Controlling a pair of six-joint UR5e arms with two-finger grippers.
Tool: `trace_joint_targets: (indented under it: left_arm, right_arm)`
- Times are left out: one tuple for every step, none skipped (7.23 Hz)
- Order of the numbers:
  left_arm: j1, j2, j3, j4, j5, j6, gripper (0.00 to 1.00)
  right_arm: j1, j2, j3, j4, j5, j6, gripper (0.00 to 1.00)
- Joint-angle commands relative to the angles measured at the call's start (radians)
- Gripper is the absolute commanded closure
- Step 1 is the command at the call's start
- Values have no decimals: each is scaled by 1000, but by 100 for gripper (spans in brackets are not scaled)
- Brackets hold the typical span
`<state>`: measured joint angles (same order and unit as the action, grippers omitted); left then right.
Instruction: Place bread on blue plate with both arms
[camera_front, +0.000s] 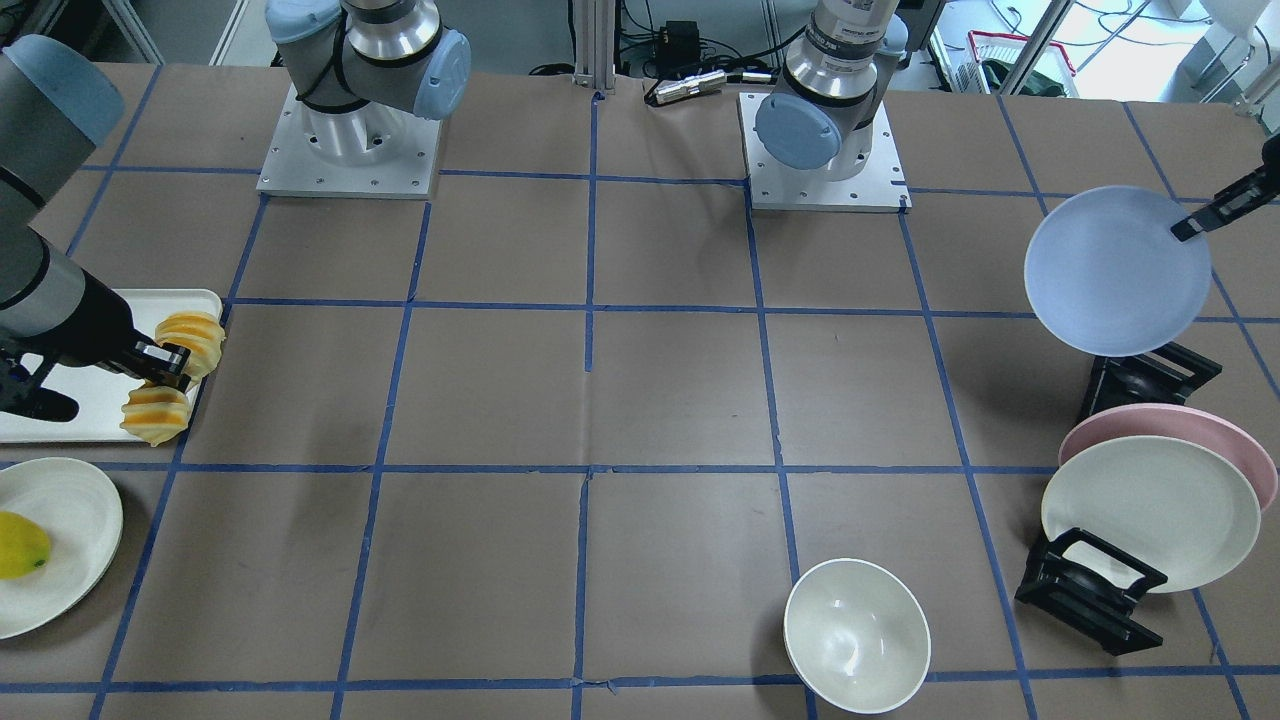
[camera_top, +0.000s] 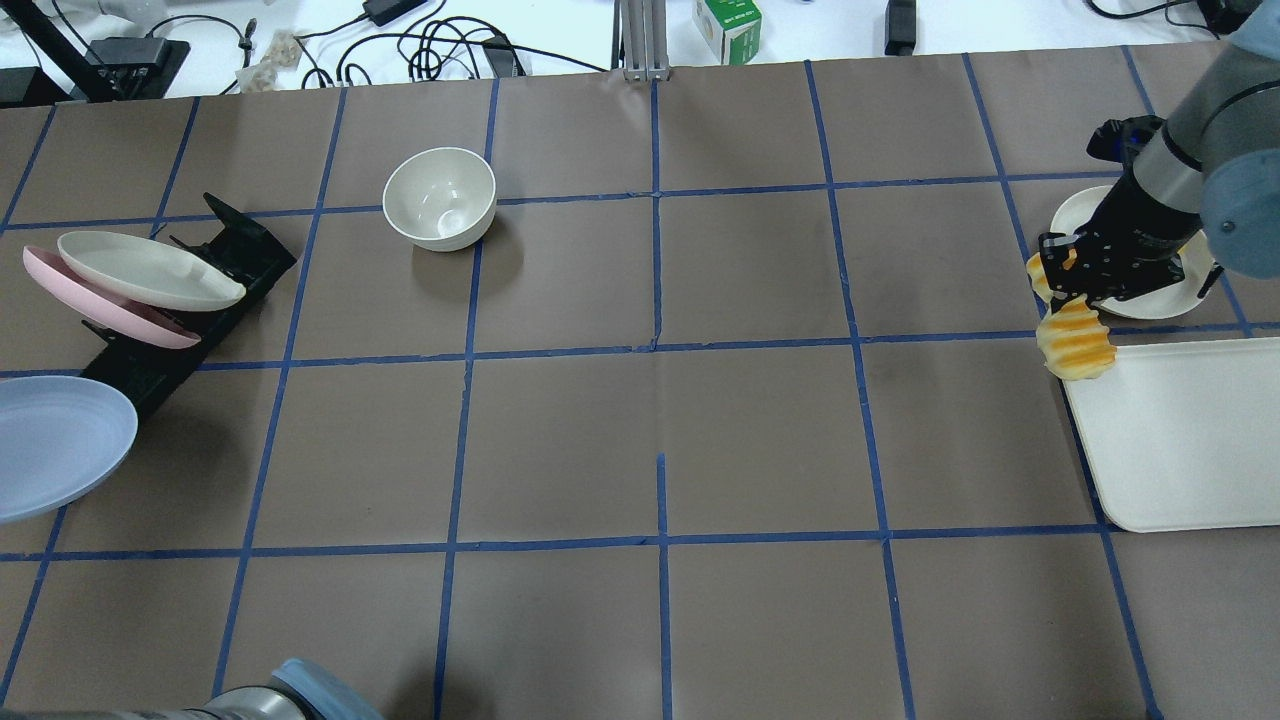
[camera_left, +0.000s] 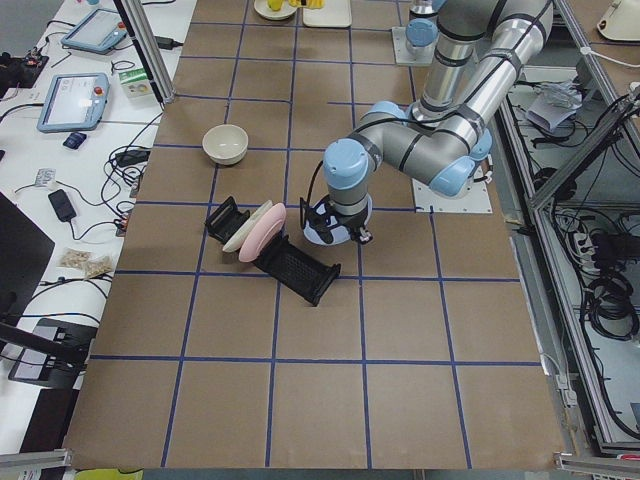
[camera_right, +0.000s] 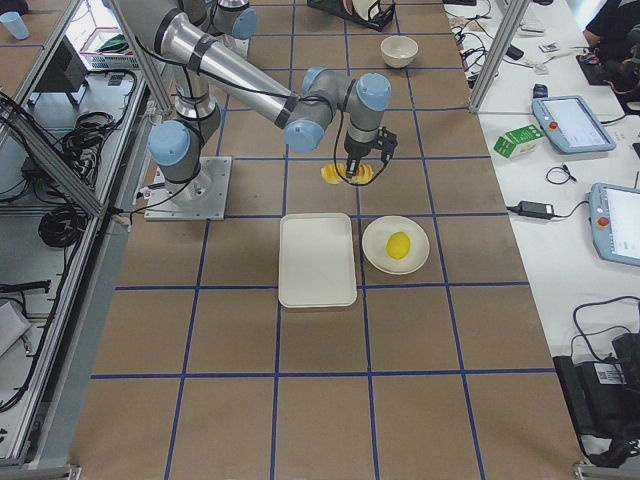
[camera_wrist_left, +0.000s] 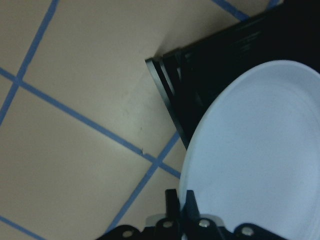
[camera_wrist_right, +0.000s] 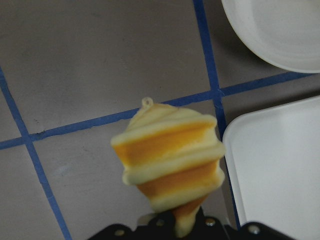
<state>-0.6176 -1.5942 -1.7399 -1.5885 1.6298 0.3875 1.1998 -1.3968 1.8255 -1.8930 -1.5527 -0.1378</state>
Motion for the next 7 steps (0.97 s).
trace_joint_targets:
  left_arm:
    - [-138,77,-3,-102,-108,-16,100]
    - [-243,85,-3,-99,-140,-32,100]
    - [-342,74,-12,-90,-233,-62,100]
    - [-434,51,-33,-24,-322,-137,100]
    - [-532,39,-85,104,-359,-254,100]
    - [-621,14,-165,295,-372,-360,100]
    - [-680,-25,-237,473,-405,-451,100]
  right_arm:
    - [4,-2,0,18,6,23,100]
    - [13,-14,0,32,44,46,100]
    - [39,-27,0,37,46,93,100]
    - [84,-28,0,37,45,143,100]
    - [113,-28,0,37,45,193,100]
    - [125,-30,0,37,46,201,100]
    - [138,-31,1,37,46,202,100]
